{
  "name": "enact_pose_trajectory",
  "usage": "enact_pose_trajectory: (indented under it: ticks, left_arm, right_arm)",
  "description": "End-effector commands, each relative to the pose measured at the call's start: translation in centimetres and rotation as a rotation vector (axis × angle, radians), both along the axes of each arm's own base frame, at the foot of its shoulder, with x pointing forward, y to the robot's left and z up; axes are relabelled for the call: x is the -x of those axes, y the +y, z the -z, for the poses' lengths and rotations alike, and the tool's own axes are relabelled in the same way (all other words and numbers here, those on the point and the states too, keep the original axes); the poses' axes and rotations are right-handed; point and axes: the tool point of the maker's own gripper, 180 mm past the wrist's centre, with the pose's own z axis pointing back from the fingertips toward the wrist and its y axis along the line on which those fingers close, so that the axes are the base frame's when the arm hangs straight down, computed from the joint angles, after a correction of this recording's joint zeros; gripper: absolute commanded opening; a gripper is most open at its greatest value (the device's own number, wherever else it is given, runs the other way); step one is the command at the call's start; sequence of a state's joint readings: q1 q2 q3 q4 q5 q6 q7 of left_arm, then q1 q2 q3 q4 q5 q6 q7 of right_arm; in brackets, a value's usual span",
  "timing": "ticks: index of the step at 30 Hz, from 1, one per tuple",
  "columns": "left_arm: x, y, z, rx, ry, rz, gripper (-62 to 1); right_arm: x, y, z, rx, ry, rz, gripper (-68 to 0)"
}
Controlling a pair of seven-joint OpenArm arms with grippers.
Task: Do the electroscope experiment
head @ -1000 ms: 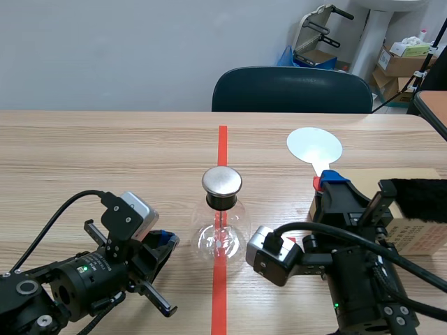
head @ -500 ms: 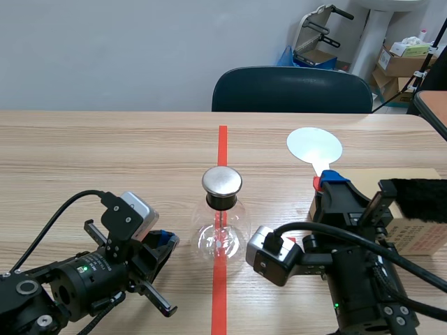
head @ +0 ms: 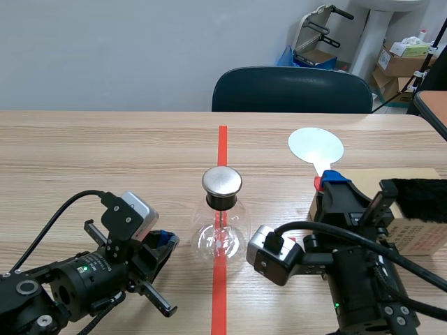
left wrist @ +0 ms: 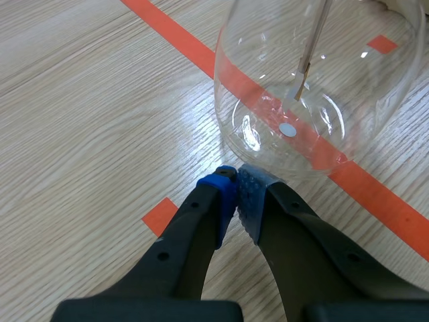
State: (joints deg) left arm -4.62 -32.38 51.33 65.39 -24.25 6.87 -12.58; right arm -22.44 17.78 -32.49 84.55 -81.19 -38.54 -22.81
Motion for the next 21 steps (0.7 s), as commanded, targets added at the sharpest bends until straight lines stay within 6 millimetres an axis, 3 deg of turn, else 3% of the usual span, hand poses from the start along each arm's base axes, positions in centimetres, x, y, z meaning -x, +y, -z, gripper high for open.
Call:
enact_pose_trajectory:
  ticks: [1,21]
  left_arm:
    - [-0.26,-0.67,-0.91,0.027,-0.025,0.008,-56.9]
    - [-0.28,-0.67,-0.92,0.028,-0.025,0.008,-56.9]
  right_arm:
    - [-0.41,-0.19,-0.93,-0.004,-0.032,0.007,-66.5]
    - [-0.45,-0.18,-0.57,0.007,-0.013,0.008,-66.5]
